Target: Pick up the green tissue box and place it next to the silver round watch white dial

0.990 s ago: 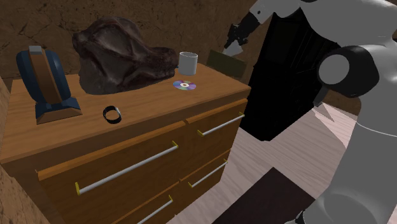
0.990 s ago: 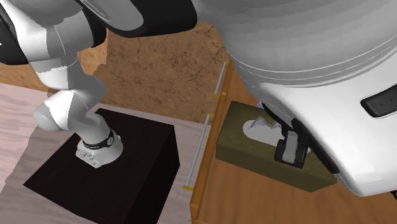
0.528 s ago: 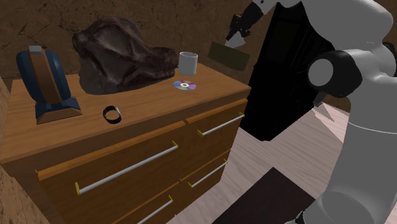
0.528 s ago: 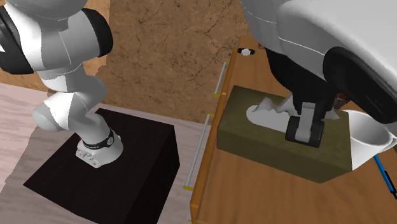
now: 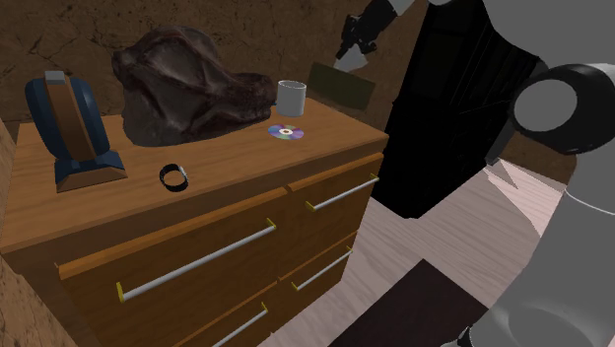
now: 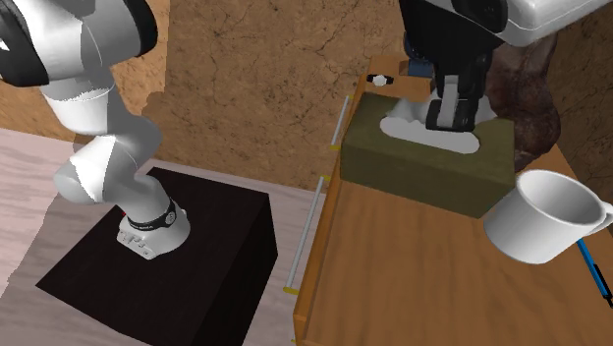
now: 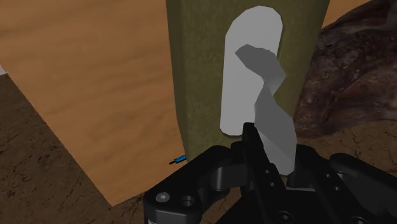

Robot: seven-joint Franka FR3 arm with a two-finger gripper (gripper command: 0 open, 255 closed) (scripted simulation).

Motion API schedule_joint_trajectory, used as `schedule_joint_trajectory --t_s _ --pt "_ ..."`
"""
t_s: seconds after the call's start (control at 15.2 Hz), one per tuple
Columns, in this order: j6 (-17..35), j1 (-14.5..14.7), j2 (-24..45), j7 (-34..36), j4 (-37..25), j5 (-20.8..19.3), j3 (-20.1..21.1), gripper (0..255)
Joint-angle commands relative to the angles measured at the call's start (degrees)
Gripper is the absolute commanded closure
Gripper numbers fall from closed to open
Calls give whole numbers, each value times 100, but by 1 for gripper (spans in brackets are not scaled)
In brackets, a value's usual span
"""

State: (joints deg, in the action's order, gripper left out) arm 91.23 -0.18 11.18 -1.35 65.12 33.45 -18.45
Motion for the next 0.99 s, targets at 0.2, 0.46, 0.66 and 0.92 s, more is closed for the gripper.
schedule_joint_trajectory --t_s 0.2,0.46,0.66,0.92 --pt "633 597 -666 544 921 -464 295 255" --pt "1027 960 -985 1038 1362 -754 577 255" --pt "1282 1196 -1142 1425 1588 -950 804 255" --pt "1573 1484 -1250 1956 1764 -1196 1109 255"
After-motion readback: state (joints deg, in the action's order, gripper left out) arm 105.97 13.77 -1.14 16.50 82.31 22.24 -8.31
